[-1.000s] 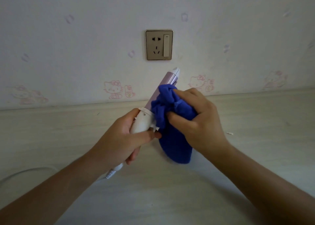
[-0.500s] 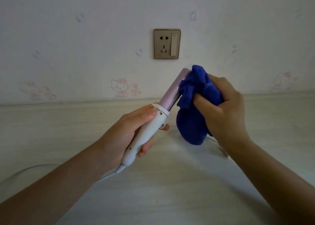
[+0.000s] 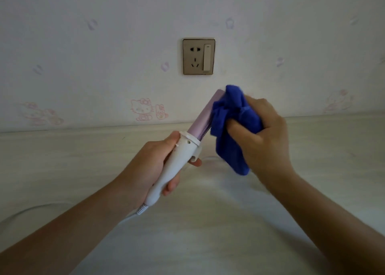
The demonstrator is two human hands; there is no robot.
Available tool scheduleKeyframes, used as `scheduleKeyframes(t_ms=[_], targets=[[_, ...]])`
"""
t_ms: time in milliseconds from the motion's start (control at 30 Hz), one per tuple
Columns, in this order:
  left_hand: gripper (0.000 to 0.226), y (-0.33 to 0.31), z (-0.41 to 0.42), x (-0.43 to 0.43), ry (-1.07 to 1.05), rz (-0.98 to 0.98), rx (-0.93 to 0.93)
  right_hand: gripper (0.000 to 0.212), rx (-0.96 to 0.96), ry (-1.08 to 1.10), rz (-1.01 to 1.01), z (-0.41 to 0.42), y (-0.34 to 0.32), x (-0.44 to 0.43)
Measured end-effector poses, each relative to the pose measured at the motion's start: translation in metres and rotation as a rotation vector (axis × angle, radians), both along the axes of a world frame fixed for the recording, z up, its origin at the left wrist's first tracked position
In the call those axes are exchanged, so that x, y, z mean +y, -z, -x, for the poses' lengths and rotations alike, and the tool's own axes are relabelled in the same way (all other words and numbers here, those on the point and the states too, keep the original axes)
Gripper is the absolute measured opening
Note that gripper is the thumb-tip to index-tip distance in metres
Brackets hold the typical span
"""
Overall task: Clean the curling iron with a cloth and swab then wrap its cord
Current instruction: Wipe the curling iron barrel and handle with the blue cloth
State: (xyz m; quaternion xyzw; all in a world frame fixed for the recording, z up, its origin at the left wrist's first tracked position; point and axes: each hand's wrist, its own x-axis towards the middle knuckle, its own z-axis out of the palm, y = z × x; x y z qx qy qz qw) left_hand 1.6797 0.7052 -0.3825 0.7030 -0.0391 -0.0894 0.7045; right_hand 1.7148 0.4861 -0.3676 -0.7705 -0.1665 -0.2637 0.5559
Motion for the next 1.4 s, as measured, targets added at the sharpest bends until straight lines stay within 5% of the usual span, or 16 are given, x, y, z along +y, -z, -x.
scheduleKeyframes(t_ms=[167,333,467,633,867,1000,1100,1267,1400], targets=[[0.053,-0.004,-0.002,0.011,-0.023,0.183,0.143,0.031,0.013,-0.183,0.176,0.014,0.016,0.026],[0.049,-0.006,-0.004,0.016,0.270,0.315,0.149,0.028,-0.041,-0.081,0.030,0.003,0.001,0.006],[0.057,-0.004,-0.004,0.012,0.290,0.322,0.171,0.026,-0.032,-0.017,-0.052,0.000,-0.003,-0.001],[0.039,-0.004,-0.006,0.015,0.174,0.308,0.182,0.030,0.009,-0.175,0.185,0.011,0.014,0.020],[0.059,-0.005,0.000,0.015,0.263,0.263,0.228,0.033,-0.034,-0.013,-0.032,-0.005,-0.002,-0.007],[0.044,-0.007,-0.001,0.015,0.264,0.314,0.256,0.025,-0.016,-0.147,0.150,0.004,0.008,0.010],[0.029,-0.009,0.000,0.014,0.218,0.263,0.200,0.031,-0.003,-0.185,0.192,0.006,0.013,0.016],[0.023,-0.004,0.006,0.000,0.083,0.012,-0.077,0.026,0.018,-0.047,-0.031,-0.004,0.000,-0.003],[0.020,0.002,0.005,-0.003,-0.026,-0.038,-0.217,0.029,0.017,-0.158,0.159,0.005,0.006,0.010]])
